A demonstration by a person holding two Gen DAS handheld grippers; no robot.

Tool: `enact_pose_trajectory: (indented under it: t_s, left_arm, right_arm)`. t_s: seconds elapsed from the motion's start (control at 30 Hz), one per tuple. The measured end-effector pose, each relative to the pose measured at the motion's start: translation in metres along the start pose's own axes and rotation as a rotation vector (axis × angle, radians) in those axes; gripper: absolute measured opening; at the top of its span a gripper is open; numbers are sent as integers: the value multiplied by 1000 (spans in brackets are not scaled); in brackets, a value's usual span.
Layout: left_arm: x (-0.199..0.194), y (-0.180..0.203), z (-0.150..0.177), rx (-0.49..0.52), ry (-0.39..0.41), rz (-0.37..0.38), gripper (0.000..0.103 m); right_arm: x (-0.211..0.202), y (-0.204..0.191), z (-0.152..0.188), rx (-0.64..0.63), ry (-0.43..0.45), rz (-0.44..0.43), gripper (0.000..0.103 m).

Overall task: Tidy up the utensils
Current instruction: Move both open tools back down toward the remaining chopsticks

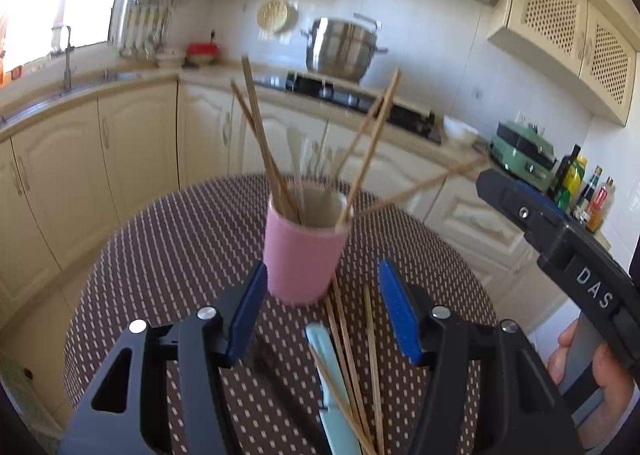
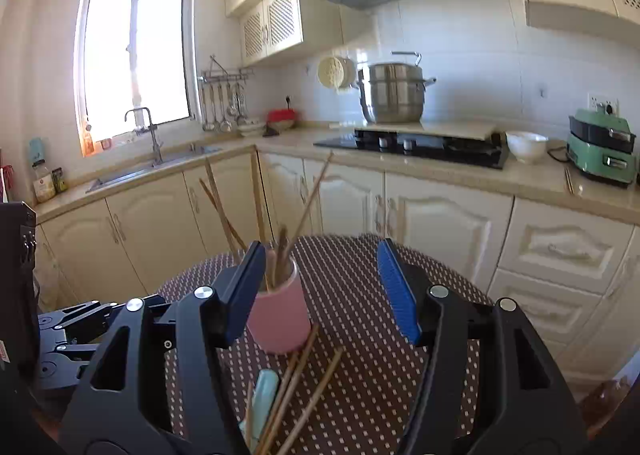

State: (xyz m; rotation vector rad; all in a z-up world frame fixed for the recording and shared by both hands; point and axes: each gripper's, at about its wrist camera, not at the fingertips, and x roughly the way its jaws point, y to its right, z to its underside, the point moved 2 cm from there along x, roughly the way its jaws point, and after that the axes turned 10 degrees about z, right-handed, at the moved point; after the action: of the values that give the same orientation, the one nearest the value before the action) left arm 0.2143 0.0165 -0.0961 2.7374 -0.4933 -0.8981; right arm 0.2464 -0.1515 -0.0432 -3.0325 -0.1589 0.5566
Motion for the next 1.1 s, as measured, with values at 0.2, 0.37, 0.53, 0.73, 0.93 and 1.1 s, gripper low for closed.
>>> enact_pose_trajectory:
  t_s: [0.2, 0.37, 0.53, 0.73, 0.93, 1.1]
  left_arm:
    - [30, -13, 41, -98, -216, 33, 57]
    - [47, -13, 68, -125, -340, 44, 39]
    - [60, -8, 87, -131, -420, 48, 27]
    - [71, -3, 95, -121, -452, 35, 18]
    - [75, -6, 96, -121, -443, 36, 7]
    - [67, -13, 82, -124, -378, 4, 5]
  right_arm:
    - [9, 12, 41, -15, -140, 18, 58]
    - [19, 19, 71, -21, -261, 10, 58]
    - [23, 22, 87, -31, -340, -10, 58]
    - [28, 24, 98, -32, -391, -30, 58]
    - [34, 25, 103, -32, -428, -43, 58]
    - [45, 23, 107, -30, -477, -61, 59]
